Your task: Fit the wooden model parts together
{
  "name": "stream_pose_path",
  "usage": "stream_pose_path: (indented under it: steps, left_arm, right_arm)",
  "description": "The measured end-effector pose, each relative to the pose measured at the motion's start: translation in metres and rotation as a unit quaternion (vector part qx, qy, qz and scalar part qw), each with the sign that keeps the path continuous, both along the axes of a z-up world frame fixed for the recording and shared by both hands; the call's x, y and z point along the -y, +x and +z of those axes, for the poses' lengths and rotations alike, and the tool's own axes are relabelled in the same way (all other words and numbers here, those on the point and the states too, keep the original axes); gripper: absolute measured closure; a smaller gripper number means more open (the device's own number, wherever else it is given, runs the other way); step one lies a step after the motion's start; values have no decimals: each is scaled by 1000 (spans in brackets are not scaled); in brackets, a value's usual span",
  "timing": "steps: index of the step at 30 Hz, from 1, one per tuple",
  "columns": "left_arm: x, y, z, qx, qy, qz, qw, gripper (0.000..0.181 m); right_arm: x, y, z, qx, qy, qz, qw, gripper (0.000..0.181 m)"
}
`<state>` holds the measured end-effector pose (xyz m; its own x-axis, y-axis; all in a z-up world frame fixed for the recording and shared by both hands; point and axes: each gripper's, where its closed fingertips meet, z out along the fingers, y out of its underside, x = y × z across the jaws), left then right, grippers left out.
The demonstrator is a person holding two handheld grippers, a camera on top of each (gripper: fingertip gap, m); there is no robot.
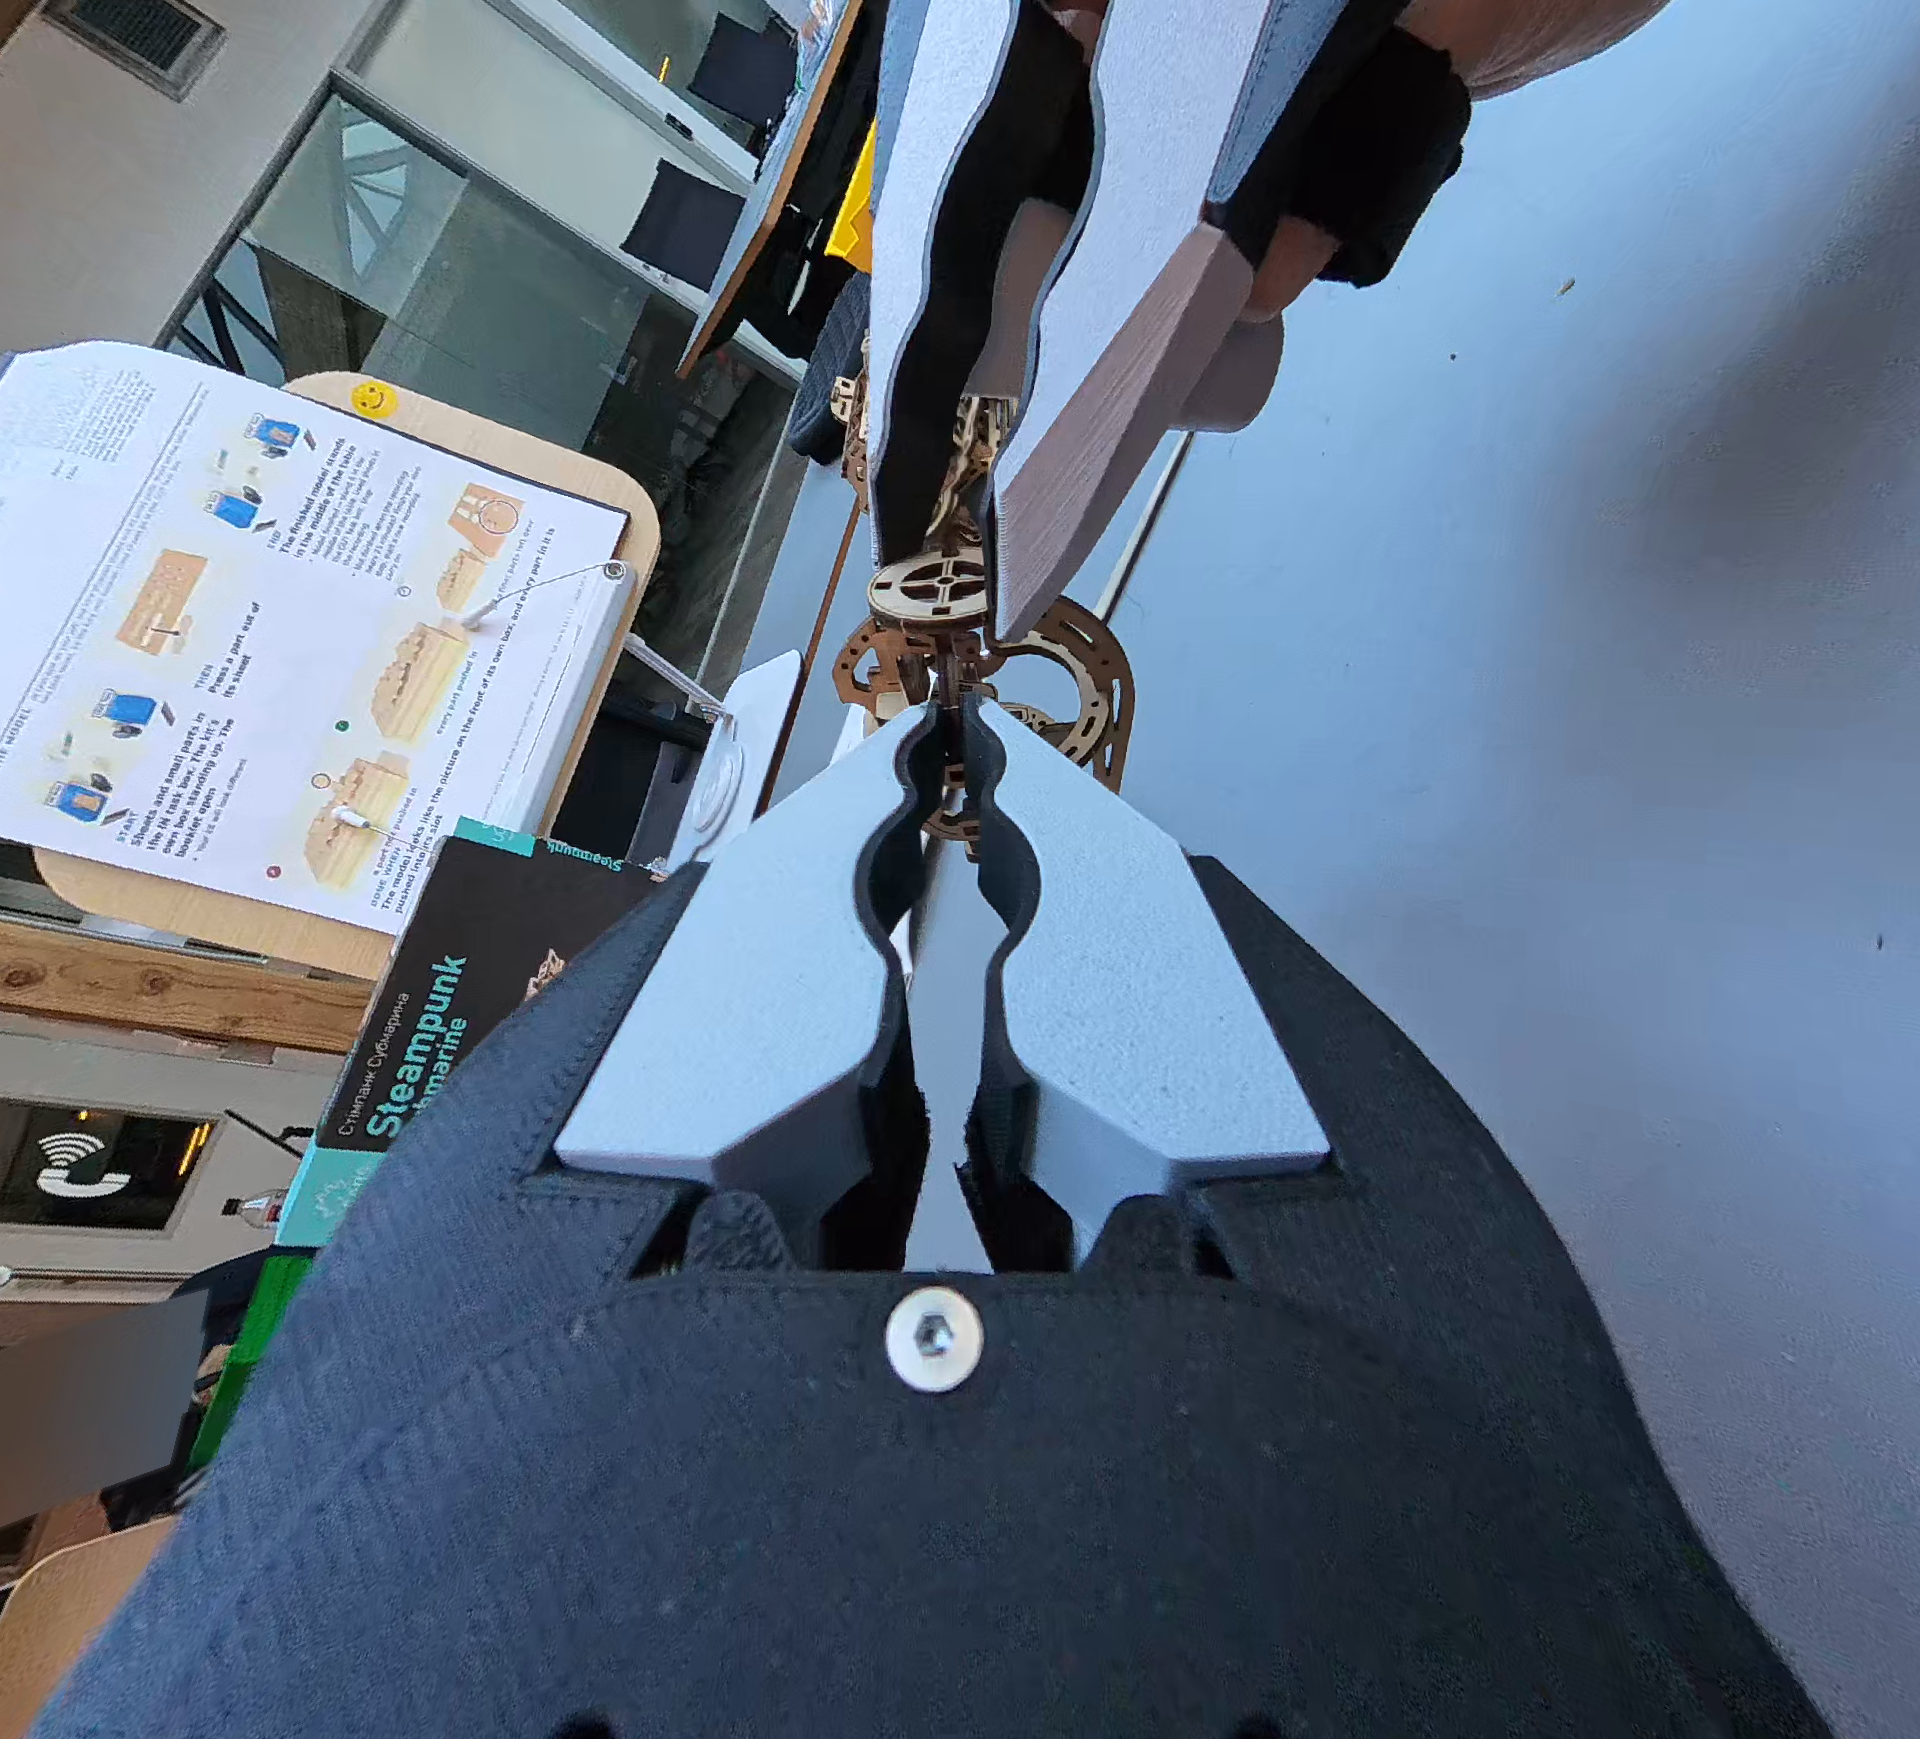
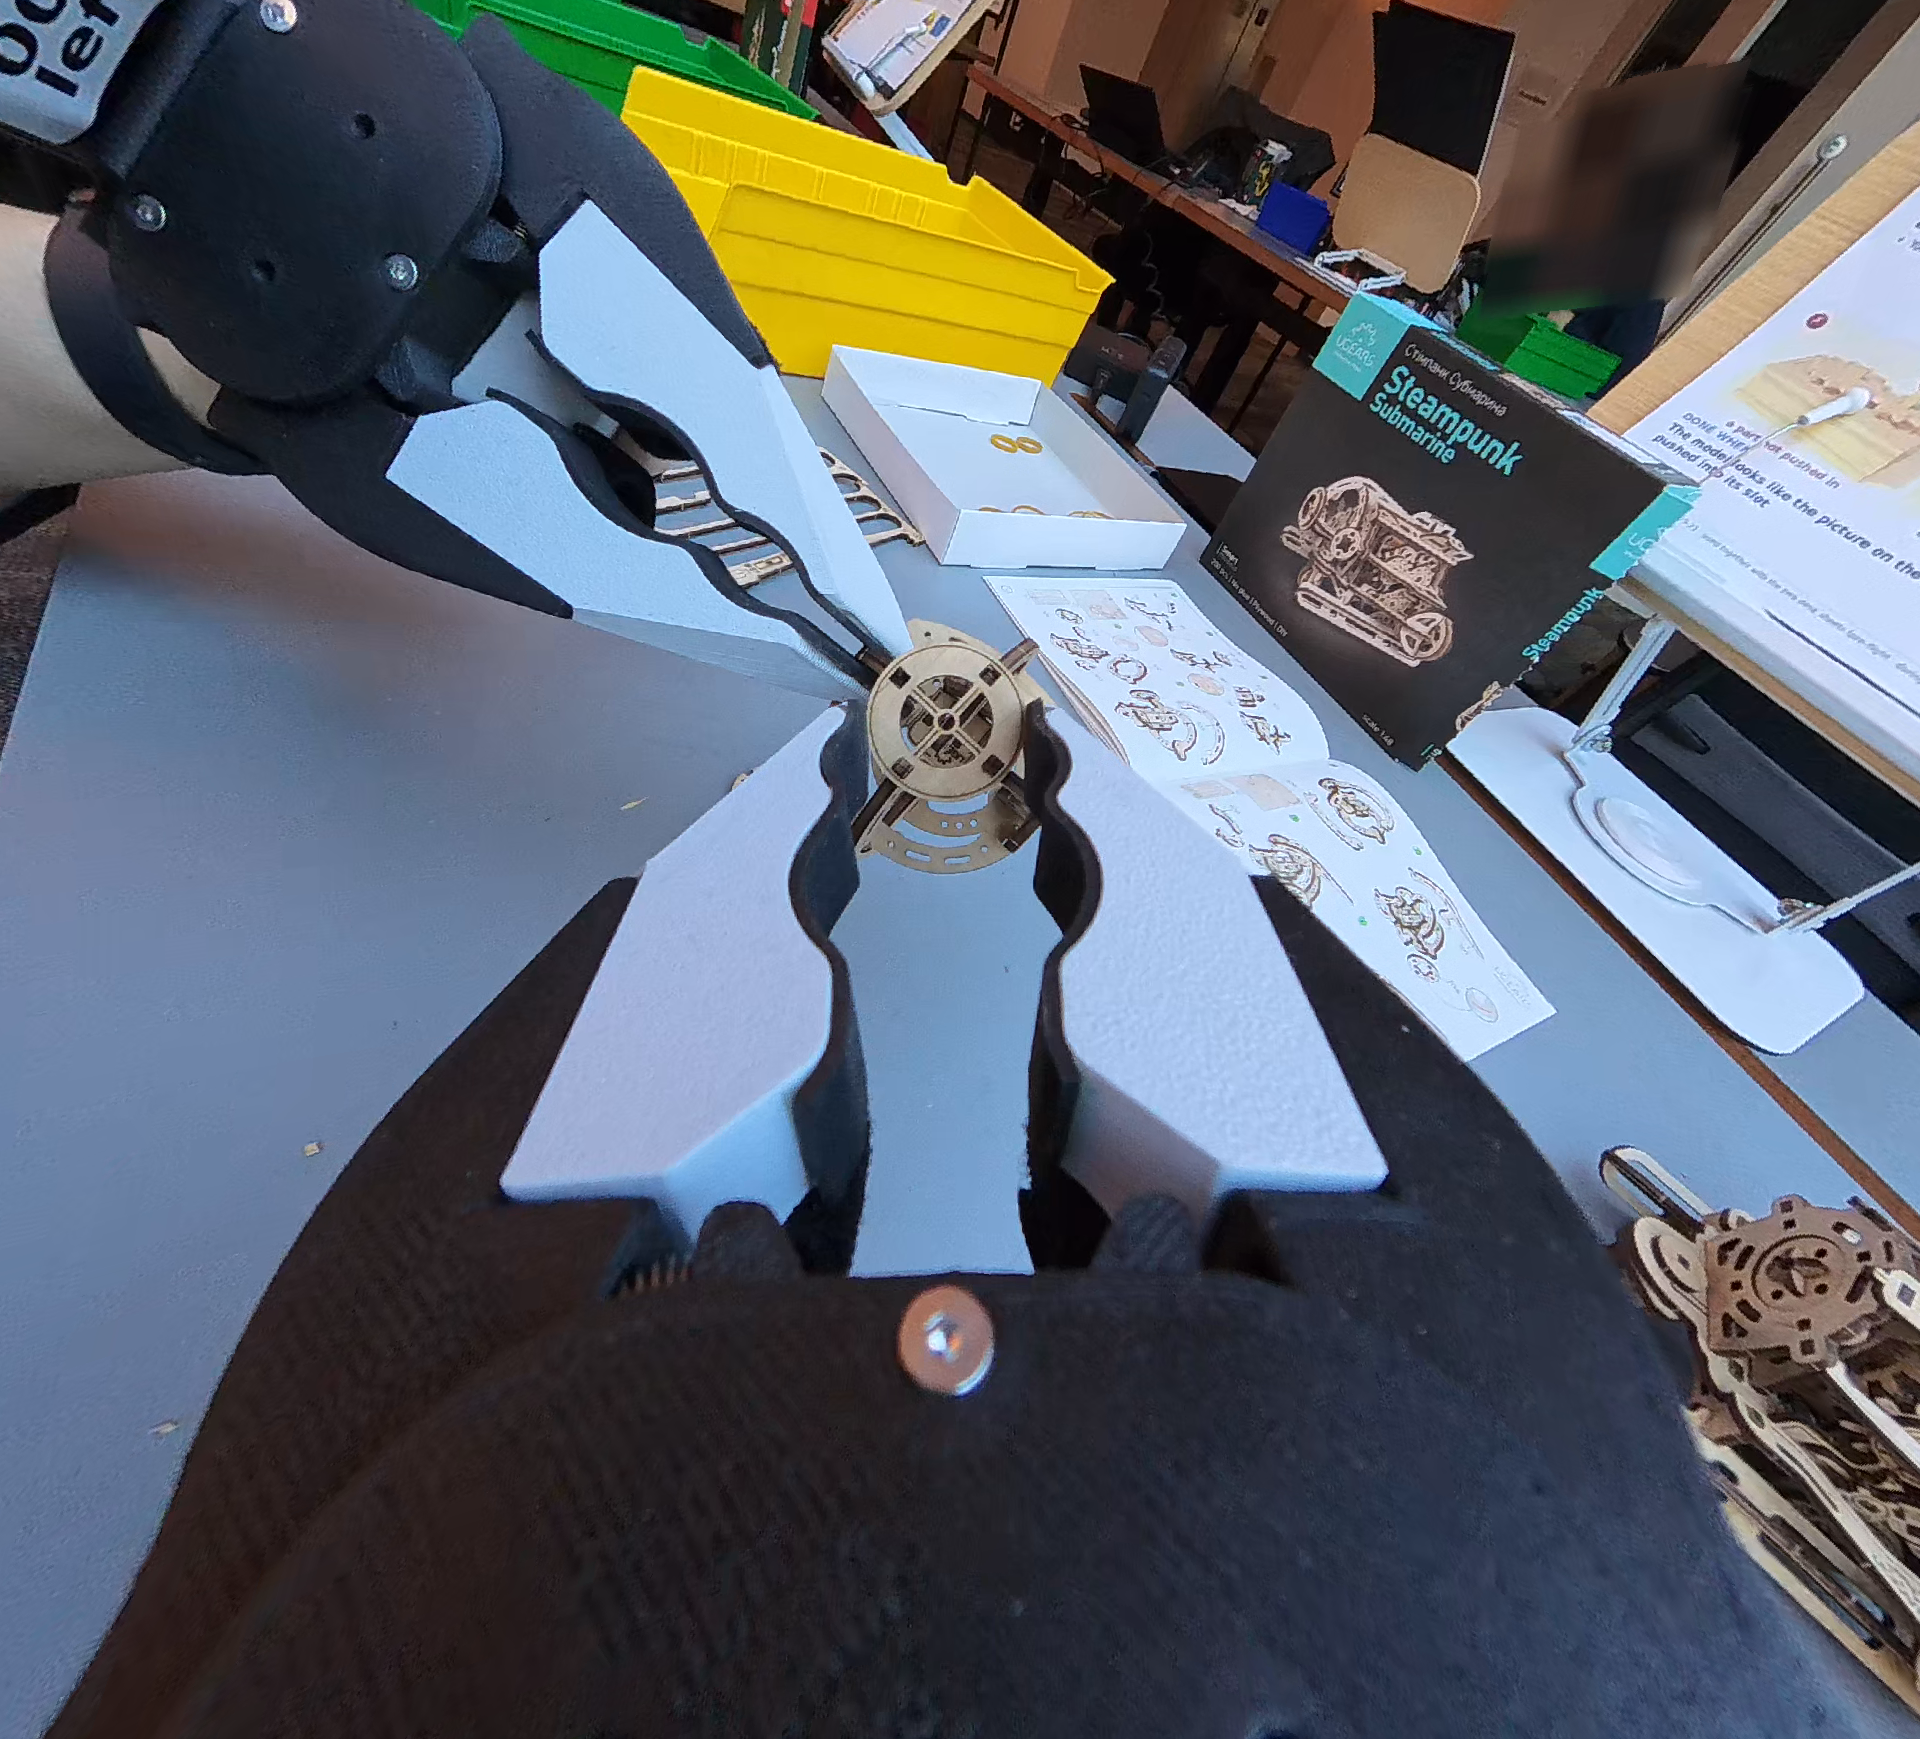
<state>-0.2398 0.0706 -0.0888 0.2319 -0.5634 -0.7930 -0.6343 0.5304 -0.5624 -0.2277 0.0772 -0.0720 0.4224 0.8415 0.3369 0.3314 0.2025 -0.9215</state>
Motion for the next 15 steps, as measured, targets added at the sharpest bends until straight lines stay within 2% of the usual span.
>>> stream_pose_path:
  steps: [6, 15]
  left_arm:
    - [2, -2, -1, -1, 0, -11, 1000, 181]
    - [-1, -1, 1, -5, 11, -1, 1000, 181]
  right_arm:
    - [1, -2, -1, -13, -27, 11, 999, 153]
    - [-2, 0, -2, 8, 0, -4, 1000, 153]
